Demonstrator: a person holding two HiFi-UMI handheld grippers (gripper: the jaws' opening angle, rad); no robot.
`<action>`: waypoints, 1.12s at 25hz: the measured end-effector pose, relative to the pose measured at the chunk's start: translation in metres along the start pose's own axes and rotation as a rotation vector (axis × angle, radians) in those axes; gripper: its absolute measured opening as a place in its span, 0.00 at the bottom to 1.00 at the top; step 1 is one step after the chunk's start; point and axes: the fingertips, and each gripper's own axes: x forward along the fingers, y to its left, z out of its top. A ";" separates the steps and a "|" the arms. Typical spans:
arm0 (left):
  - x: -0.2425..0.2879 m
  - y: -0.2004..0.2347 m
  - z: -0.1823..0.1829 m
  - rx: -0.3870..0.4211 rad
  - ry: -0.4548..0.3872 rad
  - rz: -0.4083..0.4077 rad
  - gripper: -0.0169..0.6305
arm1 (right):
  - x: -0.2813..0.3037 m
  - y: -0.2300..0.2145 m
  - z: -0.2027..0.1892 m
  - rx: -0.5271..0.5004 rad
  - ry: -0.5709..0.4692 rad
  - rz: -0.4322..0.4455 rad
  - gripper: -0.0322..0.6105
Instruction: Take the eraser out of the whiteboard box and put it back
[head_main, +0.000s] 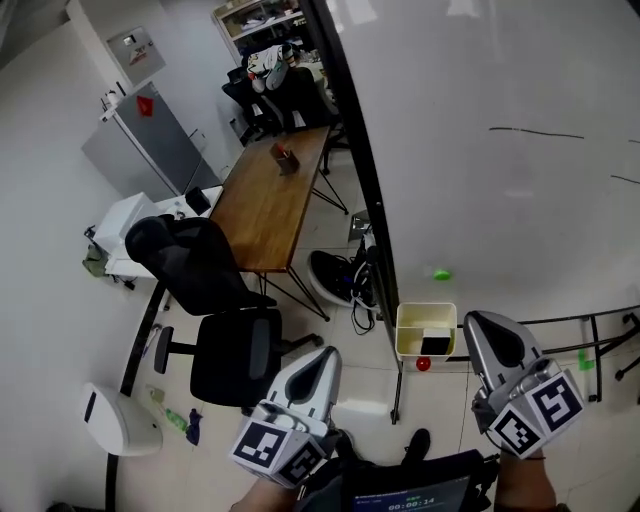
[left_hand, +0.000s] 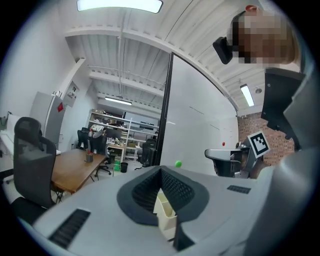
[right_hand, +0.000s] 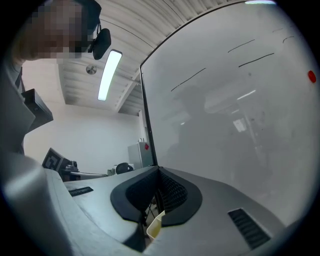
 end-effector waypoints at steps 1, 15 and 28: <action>-0.005 -0.004 -0.005 -0.004 0.003 0.011 0.07 | -0.005 -0.001 -0.005 0.005 -0.001 0.004 0.09; -0.231 0.031 -0.030 -0.043 -0.063 -0.047 0.07 | -0.061 0.213 -0.046 -0.062 -0.009 -0.062 0.09; -0.385 0.016 -0.025 -0.068 -0.089 -0.247 0.07 | -0.175 0.381 -0.047 -0.130 0.003 -0.195 0.09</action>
